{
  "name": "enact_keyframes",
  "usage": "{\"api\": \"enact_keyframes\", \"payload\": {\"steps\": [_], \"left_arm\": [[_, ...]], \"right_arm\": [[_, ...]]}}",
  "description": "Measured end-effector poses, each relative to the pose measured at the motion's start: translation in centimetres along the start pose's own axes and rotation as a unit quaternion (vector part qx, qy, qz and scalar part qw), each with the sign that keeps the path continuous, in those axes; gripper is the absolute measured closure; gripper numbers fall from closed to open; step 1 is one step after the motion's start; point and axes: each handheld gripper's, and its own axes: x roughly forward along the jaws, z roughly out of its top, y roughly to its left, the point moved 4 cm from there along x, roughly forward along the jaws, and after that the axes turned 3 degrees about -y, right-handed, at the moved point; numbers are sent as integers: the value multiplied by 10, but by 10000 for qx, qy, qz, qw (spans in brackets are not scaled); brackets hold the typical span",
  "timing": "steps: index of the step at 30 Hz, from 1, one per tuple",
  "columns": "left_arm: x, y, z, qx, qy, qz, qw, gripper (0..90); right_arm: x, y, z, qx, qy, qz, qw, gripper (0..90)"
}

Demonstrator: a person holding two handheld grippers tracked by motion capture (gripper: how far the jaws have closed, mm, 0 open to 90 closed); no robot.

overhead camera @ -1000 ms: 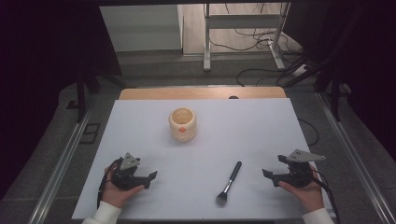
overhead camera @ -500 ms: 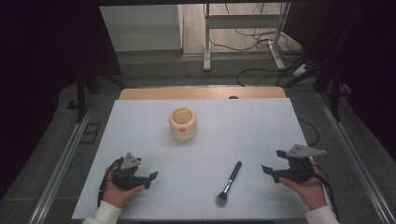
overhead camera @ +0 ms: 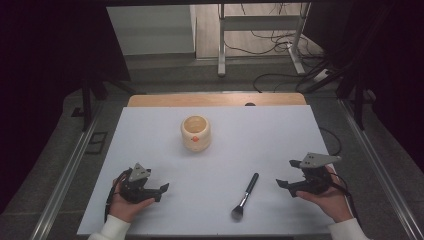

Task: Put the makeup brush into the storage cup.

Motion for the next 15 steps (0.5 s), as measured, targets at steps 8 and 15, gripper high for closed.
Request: {"api": "enact_keyframes", "payload": {"steps": [8, 15], "left_arm": [[-1, -2, 1, 46, -67, -50, 10000, 143], [-1, -1, 1, 39, -45, -49, 10000, 143]], "right_arm": [[2, -2, 12, -172, 29, 143, 9997, 192], [1, -6, 20, -297, 34, 172, 9994, 195]]}}
